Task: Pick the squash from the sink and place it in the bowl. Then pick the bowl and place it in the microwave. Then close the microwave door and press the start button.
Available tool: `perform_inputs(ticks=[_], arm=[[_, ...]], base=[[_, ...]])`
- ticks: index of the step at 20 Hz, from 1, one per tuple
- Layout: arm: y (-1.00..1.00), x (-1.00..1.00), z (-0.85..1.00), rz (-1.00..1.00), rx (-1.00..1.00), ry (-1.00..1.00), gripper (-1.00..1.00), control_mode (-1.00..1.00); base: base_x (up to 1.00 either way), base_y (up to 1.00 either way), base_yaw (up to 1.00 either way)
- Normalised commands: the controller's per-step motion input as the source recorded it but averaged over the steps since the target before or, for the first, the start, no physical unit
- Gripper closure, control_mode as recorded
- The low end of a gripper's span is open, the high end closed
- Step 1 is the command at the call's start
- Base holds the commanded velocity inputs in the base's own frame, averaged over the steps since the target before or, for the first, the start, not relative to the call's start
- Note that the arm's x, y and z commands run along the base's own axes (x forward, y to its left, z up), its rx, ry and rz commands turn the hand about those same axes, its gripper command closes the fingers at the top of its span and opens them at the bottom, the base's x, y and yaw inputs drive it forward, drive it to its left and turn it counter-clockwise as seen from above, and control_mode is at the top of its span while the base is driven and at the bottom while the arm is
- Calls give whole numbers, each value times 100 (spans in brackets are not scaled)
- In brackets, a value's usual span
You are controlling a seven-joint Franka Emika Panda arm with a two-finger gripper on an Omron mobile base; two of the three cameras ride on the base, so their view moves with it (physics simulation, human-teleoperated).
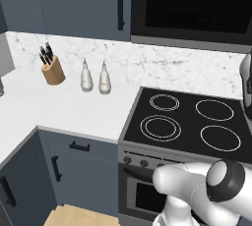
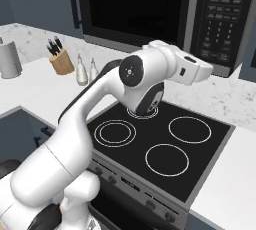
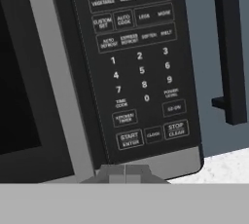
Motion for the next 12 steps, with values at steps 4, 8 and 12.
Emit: perform_inputs(ticks=[4, 8, 12], arm=[[-19, 14, 0, 1, 0, 0, 100, -100], [-9, 16, -1, 1, 0, 0, 100, -100], [-9, 20, -1, 1, 0, 0, 100, -100]], base=[[0, 0, 0], [0, 0, 0], [0, 0, 0]])
